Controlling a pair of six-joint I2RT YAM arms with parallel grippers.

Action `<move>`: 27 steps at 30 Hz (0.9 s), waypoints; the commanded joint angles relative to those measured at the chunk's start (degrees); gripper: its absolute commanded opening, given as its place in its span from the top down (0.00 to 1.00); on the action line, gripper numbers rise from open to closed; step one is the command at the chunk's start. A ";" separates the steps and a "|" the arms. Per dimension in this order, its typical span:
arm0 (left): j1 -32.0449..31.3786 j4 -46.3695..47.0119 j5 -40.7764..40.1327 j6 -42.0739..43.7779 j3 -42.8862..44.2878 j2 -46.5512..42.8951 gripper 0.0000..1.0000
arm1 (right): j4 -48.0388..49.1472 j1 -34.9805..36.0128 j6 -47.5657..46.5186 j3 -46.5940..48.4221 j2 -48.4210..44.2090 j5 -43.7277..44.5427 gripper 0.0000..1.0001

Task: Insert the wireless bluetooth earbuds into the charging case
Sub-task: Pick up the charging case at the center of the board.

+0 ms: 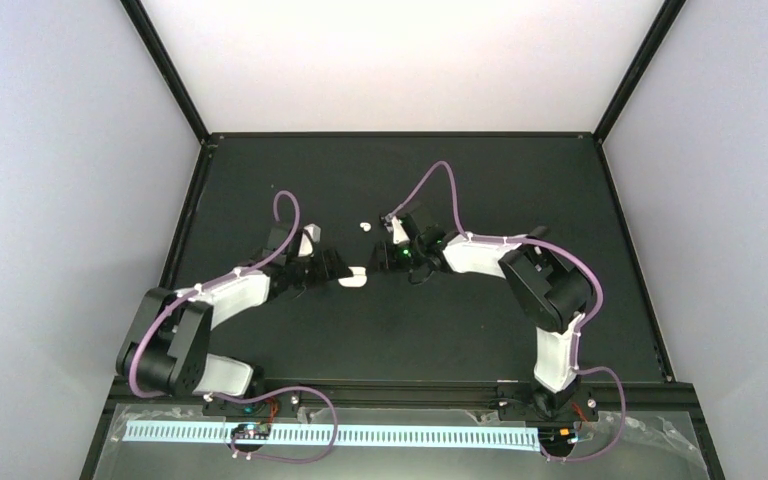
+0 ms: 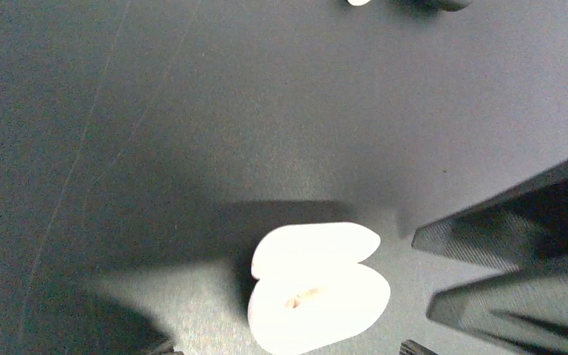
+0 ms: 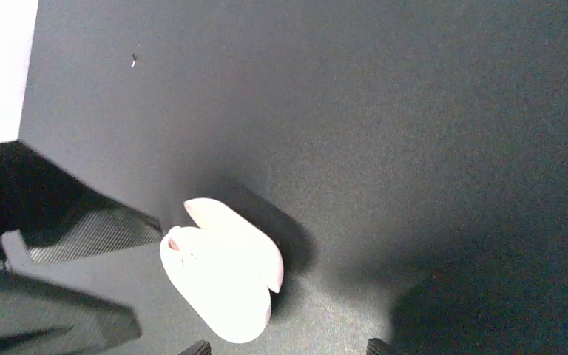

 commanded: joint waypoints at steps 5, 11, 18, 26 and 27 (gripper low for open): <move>0.62 -4.94 -3.85 -0.31 -3.44 -13.98 0.21 | -6.40 2.06 -11.12 6.20 1.86 8.33 0.46; 0.64 -8.94 -6.07 0.94 -4.79 -21.85 0.20 | -8.39 2.98 -16.95 10.76 4.89 9.21 0.49; 0.74 -10.22 -6.55 2.26 -5.89 -24.98 0.21 | -10.51 3.19 -19.74 14.33 8.19 8.90 0.52; 0.73 -10.31 -6.63 2.81 -5.84 -25.47 0.21 | -12.16 4.51 -21.79 16.23 9.67 9.53 0.57; 0.75 -10.37 -6.68 2.85 -5.82 -25.47 0.21 | -12.56 4.85 -22.22 16.52 9.93 9.77 0.58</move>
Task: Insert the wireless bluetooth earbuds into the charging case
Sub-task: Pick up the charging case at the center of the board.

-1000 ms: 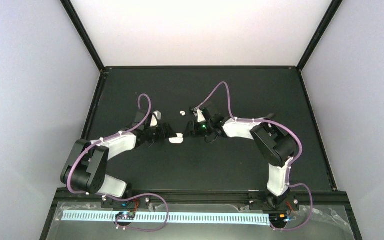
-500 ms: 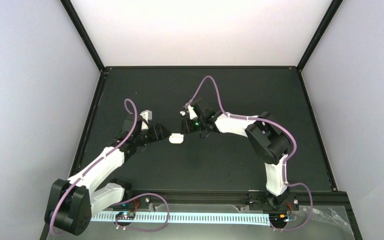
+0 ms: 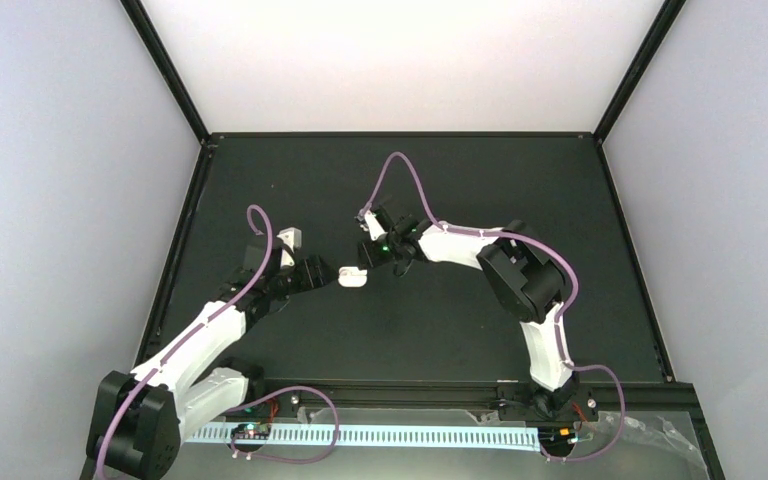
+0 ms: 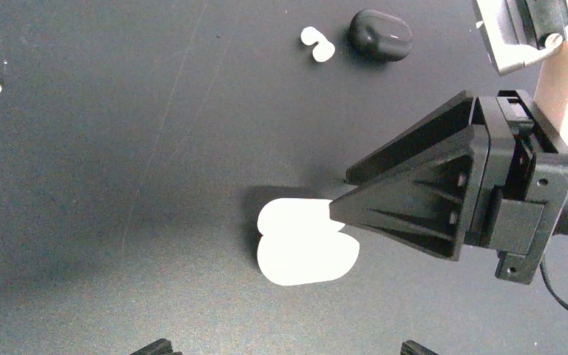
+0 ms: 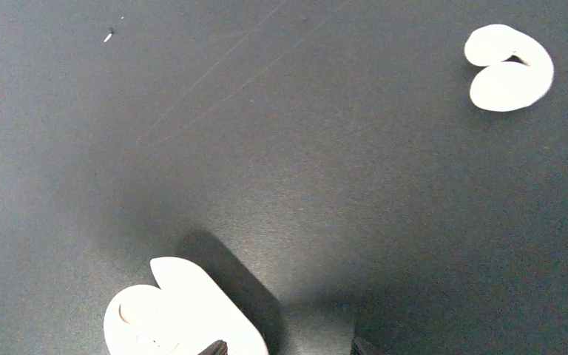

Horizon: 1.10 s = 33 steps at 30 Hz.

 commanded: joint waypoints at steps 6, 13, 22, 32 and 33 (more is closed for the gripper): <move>0.38 -1.17 -0.76 0.94 0.24 -1.14 0.21 | -2.37 2.59 -3.26 1.78 2.12 2.07 0.62; 0.38 -1.16 -0.68 0.97 0.06 -1.26 0.20 | -2.71 3.10 -3.89 1.64 2.16 2.84 0.74; 0.38 -1.26 -0.72 0.76 -0.17 -1.65 0.21 | -2.15 3.76 -4.89 -0.06 0.41 5.27 0.87; 0.38 -2.56 -1.19 0.85 0.30 -4.15 0.21 | 0.07 4.54 -5.54 -3.85 -6.79 8.95 0.99; 0.38 -2.73 -1.18 0.93 0.39 -4.52 0.21 | 0.10 4.48 -5.62 -4.10 -7.86 9.24 0.99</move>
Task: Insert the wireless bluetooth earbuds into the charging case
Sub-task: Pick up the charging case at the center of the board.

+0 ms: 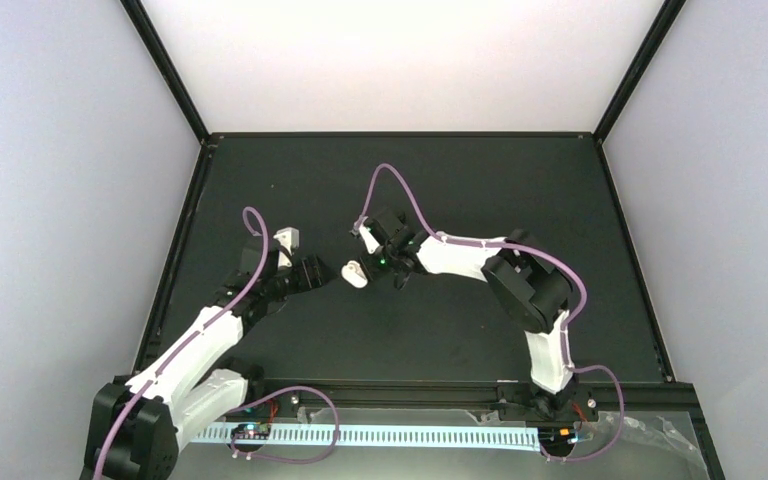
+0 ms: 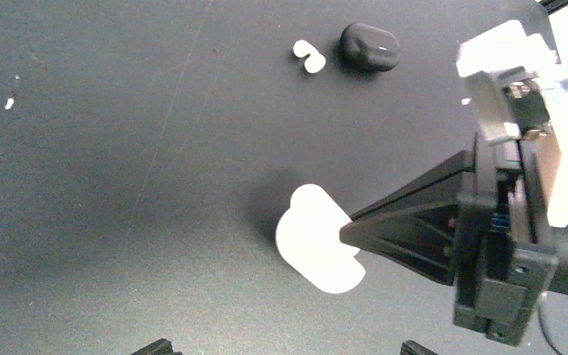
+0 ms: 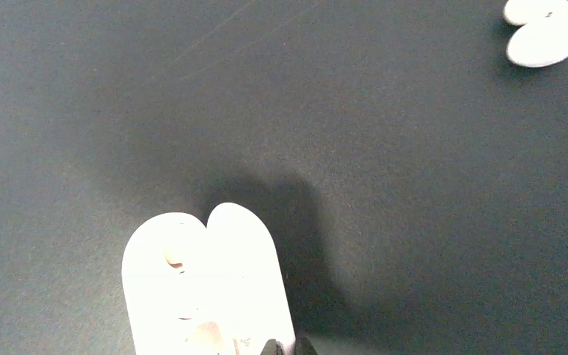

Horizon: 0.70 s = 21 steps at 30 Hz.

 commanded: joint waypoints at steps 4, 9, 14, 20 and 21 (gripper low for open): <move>0.38 -1.13 1.68 1.71 1.19 -3.56 0.21 | -1.10 0.51 -1.69 -1.83 -10.35 3.92 0.99; 0.20 5.08 13.94 3.11 1.28 -5.20 0.21 | -4.84 1.57 -3.89 -4.28 -19.87 7.20 0.99; -1.08 6.77 22.95 6.38 2.78 -8.48 0.21 | -9.82 3.43 -6.36 -7.20 -29.16 9.73 0.99; -2.80 10.99 28.41 7.69 2.71 -16.01 0.18 | -17.73 6.48 -10.23 -7.68 -36.97 13.56 0.99; -3.01 11.20 29.11 8.49 3.01 -16.62 0.18 | -18.79 7.05 -10.96 -7.42 -37.97 14.11 0.99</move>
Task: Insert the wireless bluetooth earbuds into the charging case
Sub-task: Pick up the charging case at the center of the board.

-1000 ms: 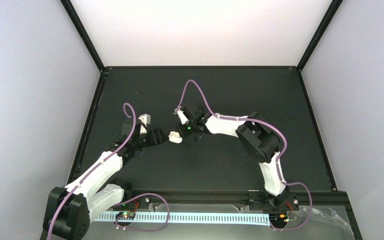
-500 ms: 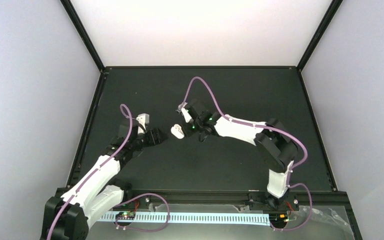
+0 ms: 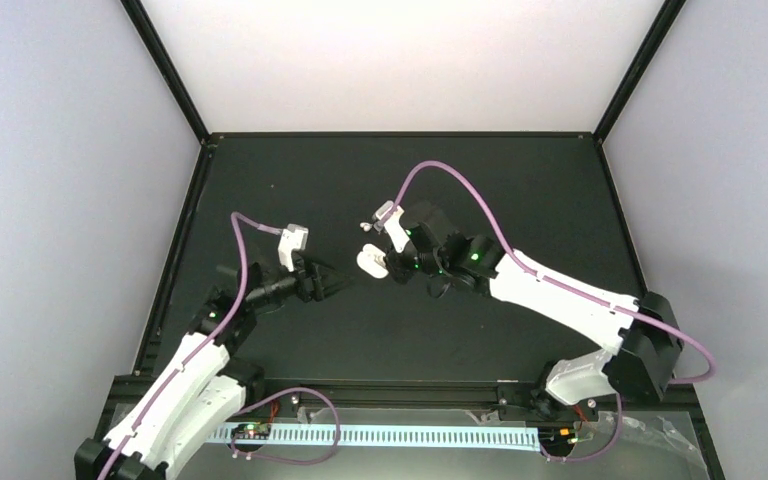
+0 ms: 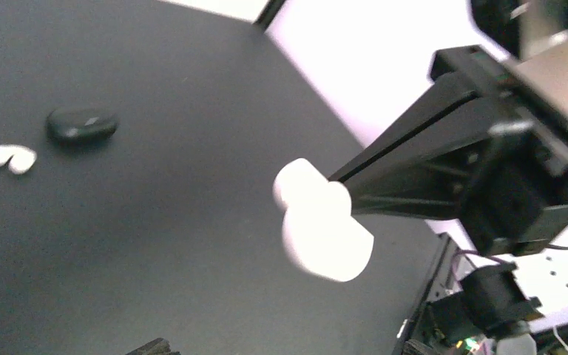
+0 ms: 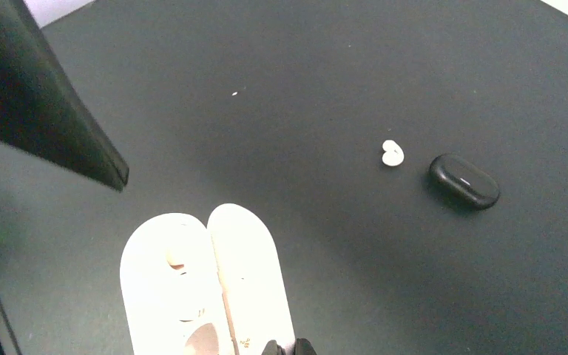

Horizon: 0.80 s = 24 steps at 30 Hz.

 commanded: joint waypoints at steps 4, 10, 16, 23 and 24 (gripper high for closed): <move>-2.39 1.31 8.53 9.34 5.36 -3.87 0.19 | -9.33 4.44 -5.50 1.05 -6.70 7.04 0.99; -4.46 3.77 13.31 10.11 6.78 -1.49 0.23 | -10.28 8.16 -7.35 2.65 -9.26 7.75 0.99; -8.95 3.37 13.82 12.63 9.53 0.62 0.28 | -11.82 10.43 -8.30 5.63 -9.70 8.05 0.99; -11.48 5.63 12.08 11.39 9.40 2.19 0.42 | -11.58 11.54 -8.11 6.86 -9.87 7.45 0.99; -11.63 6.05 11.94 11.09 9.36 2.30 0.43 | -11.60 11.65 -8.06 6.95 -9.81 7.30 0.99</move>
